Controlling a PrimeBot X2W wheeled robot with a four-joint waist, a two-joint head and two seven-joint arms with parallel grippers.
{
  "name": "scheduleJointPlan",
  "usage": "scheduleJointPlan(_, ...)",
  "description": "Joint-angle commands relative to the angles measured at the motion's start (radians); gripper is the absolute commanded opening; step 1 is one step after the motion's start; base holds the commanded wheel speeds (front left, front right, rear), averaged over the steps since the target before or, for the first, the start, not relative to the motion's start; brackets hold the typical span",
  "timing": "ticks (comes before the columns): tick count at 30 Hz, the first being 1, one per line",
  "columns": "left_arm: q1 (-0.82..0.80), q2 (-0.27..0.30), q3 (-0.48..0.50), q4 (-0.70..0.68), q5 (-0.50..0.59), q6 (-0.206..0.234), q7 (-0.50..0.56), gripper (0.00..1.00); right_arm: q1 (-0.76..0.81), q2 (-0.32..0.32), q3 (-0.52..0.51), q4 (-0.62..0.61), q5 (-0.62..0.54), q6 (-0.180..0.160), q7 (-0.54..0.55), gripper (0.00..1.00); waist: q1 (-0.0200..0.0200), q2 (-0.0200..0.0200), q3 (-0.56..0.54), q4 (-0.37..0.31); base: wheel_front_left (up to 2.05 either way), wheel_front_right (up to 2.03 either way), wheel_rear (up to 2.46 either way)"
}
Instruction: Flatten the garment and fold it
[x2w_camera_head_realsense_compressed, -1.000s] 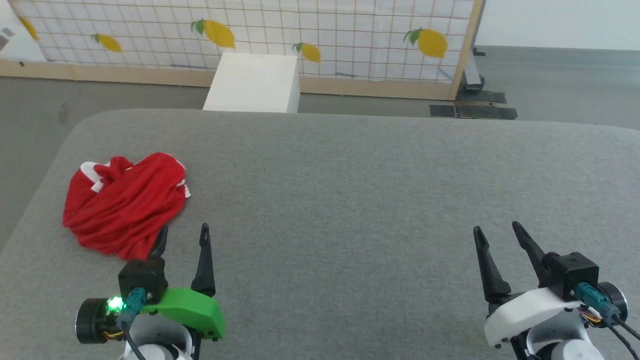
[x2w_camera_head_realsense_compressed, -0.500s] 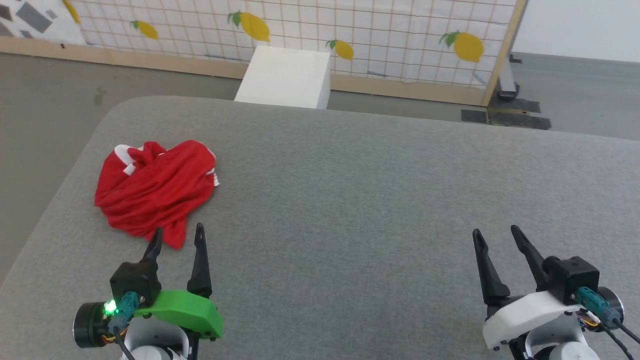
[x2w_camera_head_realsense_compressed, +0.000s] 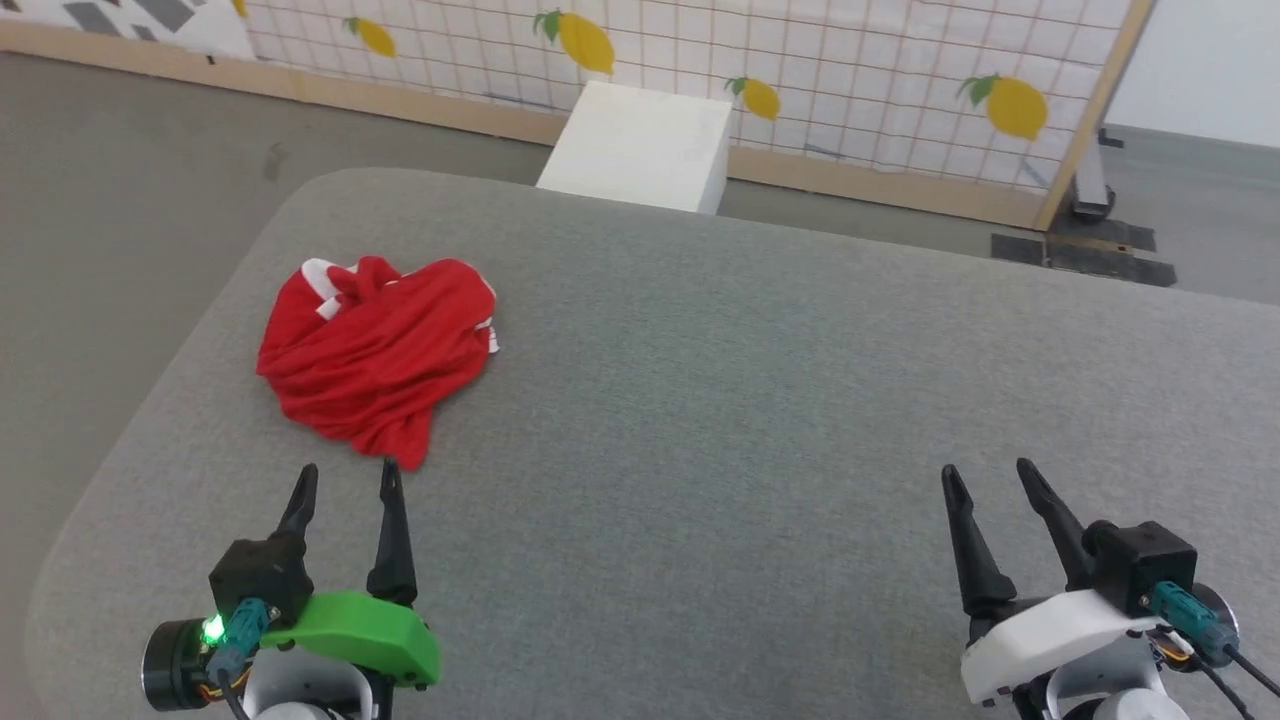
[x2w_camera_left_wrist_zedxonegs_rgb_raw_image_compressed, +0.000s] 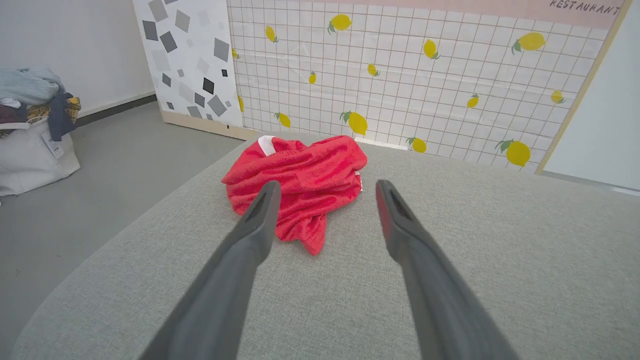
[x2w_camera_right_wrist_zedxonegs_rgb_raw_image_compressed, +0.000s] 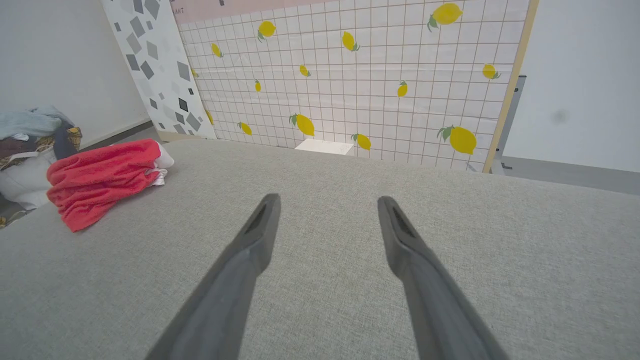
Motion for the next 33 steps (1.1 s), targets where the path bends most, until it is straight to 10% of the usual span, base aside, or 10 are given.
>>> scheduleJointPlan(1, 0.018, -0.003, 0.002, 0.002, -0.015, 0.005, -0.011, 1.00, 0.011, 0.000, 0.003, 0.008, 0.013, -0.001, -0.013, 1.00, 0.0000, 0.0000, 0.000, 0.015, 0.00, 0.00, 0.00)
scheduleJointPlan(33, 0.033, -0.004, 0.008, 0.029, -0.041, 0.014, -0.077, 1.00, 0.012, 0.001, 0.010, 0.080, 0.069, -0.001, -0.079, 1.00, 0.0000, 0.0000, -0.006, 0.121, 0.00, 0.00, 0.00)
